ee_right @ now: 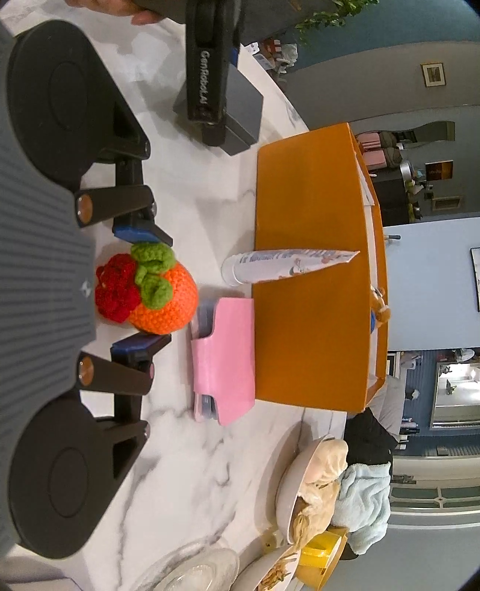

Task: Organize objects
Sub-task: 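Lift the gray box and crocheted orange and carry both over the orange box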

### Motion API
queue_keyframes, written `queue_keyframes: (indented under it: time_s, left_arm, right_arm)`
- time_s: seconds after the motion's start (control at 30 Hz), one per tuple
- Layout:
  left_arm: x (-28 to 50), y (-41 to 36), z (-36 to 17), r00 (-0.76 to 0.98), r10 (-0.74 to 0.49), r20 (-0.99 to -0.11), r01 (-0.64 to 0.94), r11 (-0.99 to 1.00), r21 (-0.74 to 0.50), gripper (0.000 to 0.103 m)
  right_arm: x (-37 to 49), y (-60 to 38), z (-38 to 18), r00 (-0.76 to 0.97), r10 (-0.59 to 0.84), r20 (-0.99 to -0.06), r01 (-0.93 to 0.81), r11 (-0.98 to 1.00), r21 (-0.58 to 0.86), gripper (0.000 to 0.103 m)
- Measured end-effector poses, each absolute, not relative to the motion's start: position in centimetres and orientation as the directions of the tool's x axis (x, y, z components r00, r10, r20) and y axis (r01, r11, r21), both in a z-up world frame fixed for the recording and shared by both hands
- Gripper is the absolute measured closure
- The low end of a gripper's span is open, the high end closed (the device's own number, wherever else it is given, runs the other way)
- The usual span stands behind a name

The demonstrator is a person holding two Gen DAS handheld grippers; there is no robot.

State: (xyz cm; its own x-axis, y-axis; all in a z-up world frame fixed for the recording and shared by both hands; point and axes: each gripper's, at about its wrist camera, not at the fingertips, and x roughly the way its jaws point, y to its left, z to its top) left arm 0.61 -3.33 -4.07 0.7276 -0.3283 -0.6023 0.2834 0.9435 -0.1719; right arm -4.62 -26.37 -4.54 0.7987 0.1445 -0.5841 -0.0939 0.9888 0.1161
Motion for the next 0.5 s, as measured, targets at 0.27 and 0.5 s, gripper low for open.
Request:
queue_keyframes:
  time_s: [0.27, 0.5]
  left_arm:
    - [-0.2, -2.4, -2.8, 0.738, -0.346, -0.580, 0.291, 0.938, -0.190, 0.015]
    - [0.0, -2.1, -0.4, 0.764, -0.371, -0.528, 0.317, 0.928, -0.194, 0.015]
  right_arm:
    - [-5.0, -27.0, -2.9, 0.814, 0.143, -0.562, -0.096, 0.989, 0.112, 0.053]
    - [-5.7, -27.4, -0.7, 0.834, 0.164, -0.527, -0.106, 0.985, 0.138, 0.053]
